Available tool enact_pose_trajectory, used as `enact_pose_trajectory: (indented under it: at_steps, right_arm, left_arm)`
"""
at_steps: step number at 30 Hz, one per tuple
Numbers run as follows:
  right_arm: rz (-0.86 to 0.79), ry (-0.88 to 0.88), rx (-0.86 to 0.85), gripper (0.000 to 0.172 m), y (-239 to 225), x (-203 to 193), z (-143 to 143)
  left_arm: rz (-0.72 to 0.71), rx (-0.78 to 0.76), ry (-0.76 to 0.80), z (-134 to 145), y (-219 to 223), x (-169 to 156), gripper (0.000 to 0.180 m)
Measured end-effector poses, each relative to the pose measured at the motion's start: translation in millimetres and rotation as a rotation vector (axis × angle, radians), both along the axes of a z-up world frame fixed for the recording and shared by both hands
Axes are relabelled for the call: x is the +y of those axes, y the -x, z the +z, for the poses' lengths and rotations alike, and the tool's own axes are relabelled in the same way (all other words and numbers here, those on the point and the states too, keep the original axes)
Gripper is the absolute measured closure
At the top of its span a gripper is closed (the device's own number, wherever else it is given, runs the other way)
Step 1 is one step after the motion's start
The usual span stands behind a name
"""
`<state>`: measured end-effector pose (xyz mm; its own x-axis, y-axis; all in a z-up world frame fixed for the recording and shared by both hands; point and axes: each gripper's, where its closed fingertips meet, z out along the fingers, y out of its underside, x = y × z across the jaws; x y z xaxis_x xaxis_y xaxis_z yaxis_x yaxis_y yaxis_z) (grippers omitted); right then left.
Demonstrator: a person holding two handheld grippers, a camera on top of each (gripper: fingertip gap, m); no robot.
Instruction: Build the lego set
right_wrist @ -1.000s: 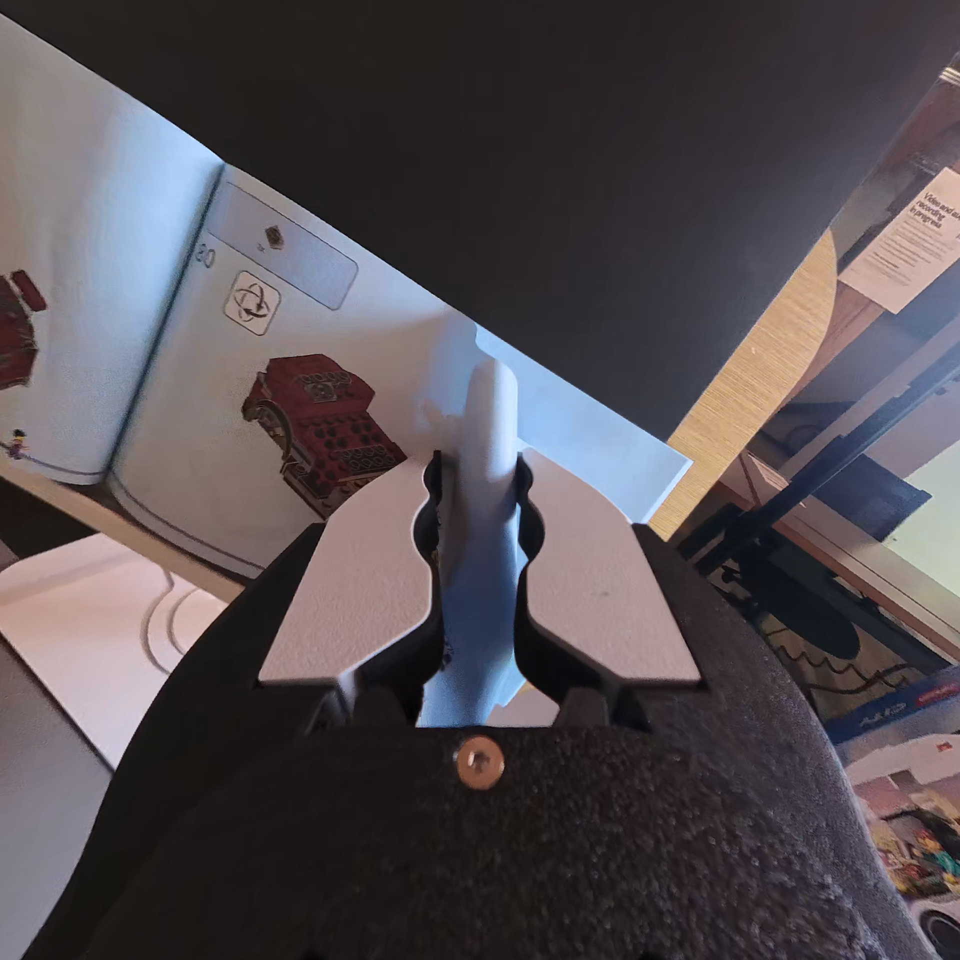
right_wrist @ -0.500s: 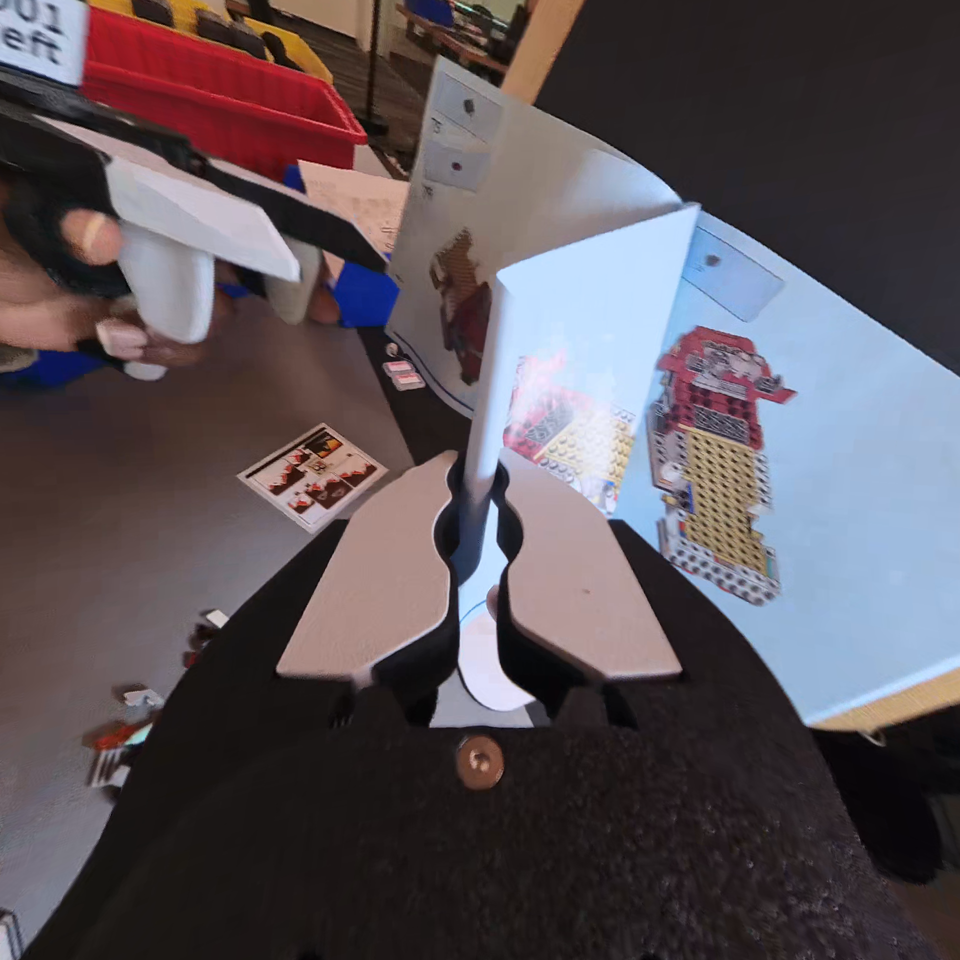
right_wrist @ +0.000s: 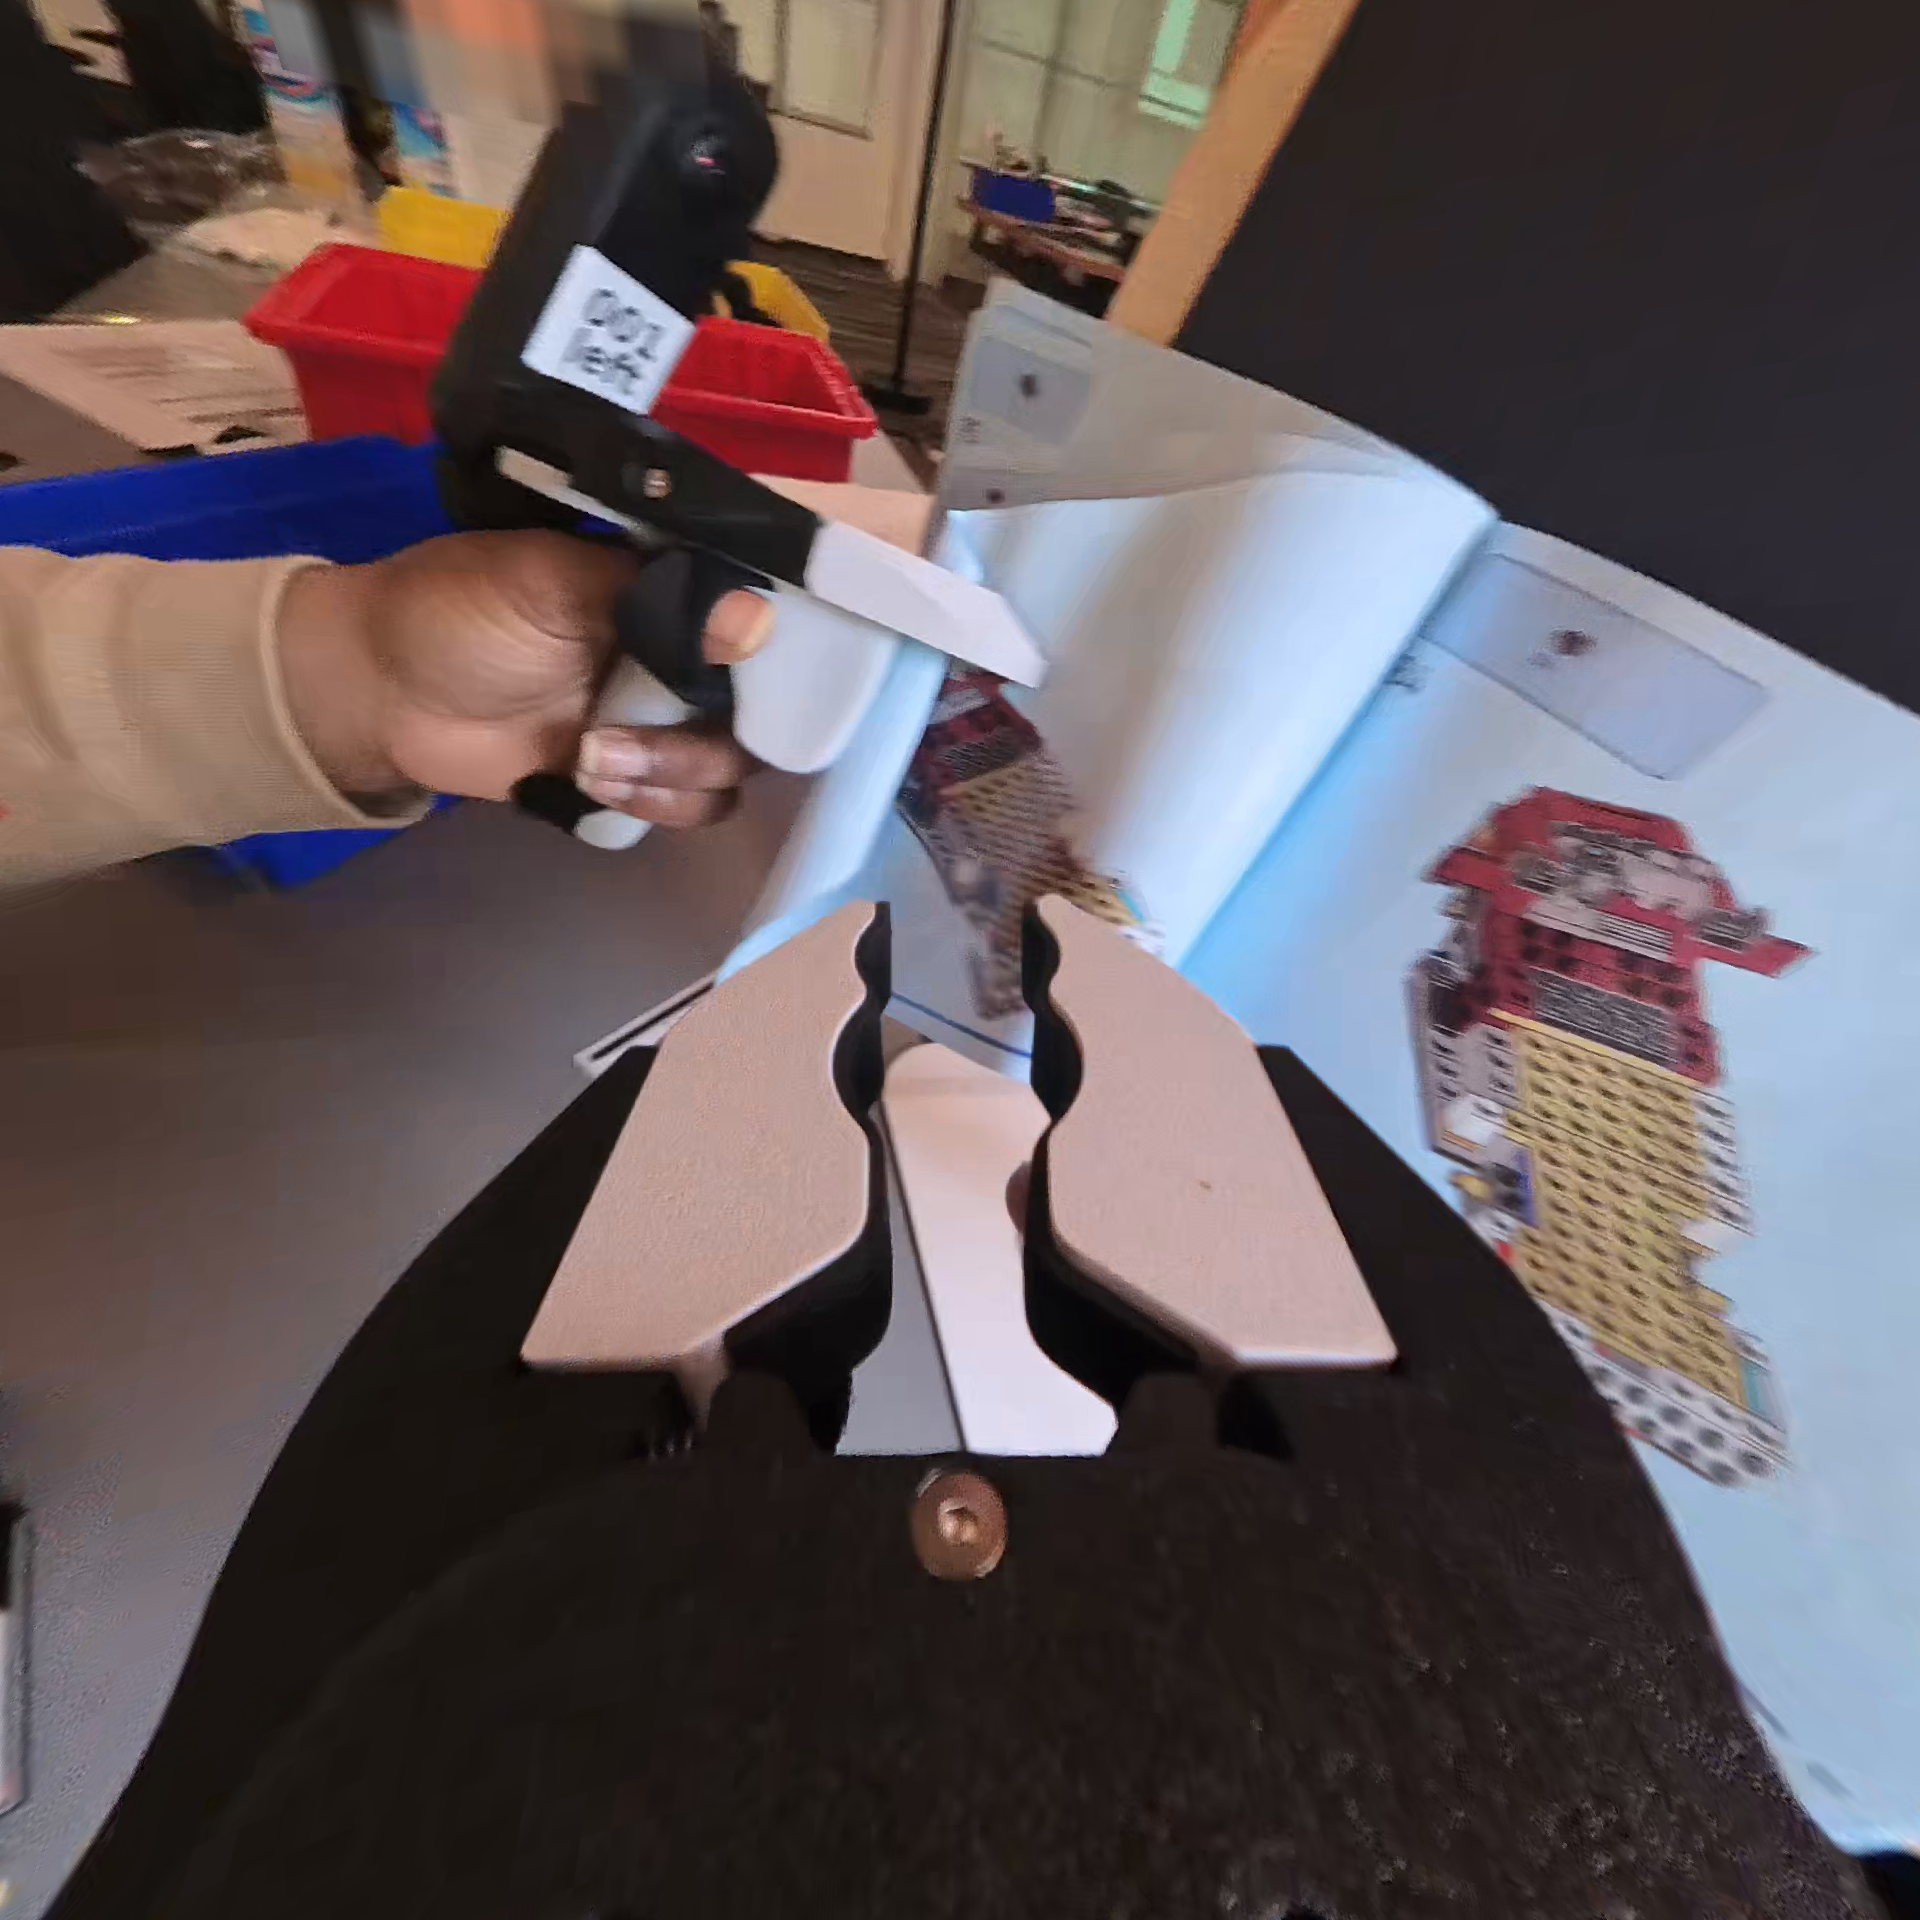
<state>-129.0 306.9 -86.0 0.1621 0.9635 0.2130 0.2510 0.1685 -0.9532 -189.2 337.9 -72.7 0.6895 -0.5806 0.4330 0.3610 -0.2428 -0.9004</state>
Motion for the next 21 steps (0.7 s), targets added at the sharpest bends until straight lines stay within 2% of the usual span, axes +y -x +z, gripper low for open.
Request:
enact_pose_trajectory:
  at_steps: [4, 7, 10, 12, 15, 17, 21]
  right_arm:
    - [-0.193, -0.157, -0.121, 0.160, -1, 44, -6]
    - [-0.200, -0.256, -0.216, 0.165, 25, 44, -11]
    - [-0.281, -0.362, -0.332, 0.166, 45, 53, -17]
    - [-0.331, -0.414, -0.375, 0.172, 53, 57, -17]
    - [-0.413, -0.424, -0.433, 0.171, 57, 60, -18]
    - [-0.454, -0.437, -0.463, 0.171, 58, 62, -19]
    - [-0.498, -0.488, -0.498, 0.171, 57, 64, -19]
  left_arm:
    - [0.100, 0.110, -0.019, 9, 29, 7, 0.178]
    - [0.149, 0.187, -0.027, 22, 46, 13, 0.175]
    - [0.203, 0.256, -0.051, 37, 61, 14, 0.169]
    - [0.265, 0.254, -0.103, 53, 75, 5, 0.162]
    - [0.357, 0.186, -0.188, 70, 92, -25, 0.158]
    - [0.375, 0.126, -0.204, 63, 93, -45, 0.163]
    - [0.313, 0.039, -0.057, -4, 72, -57, 0.164]
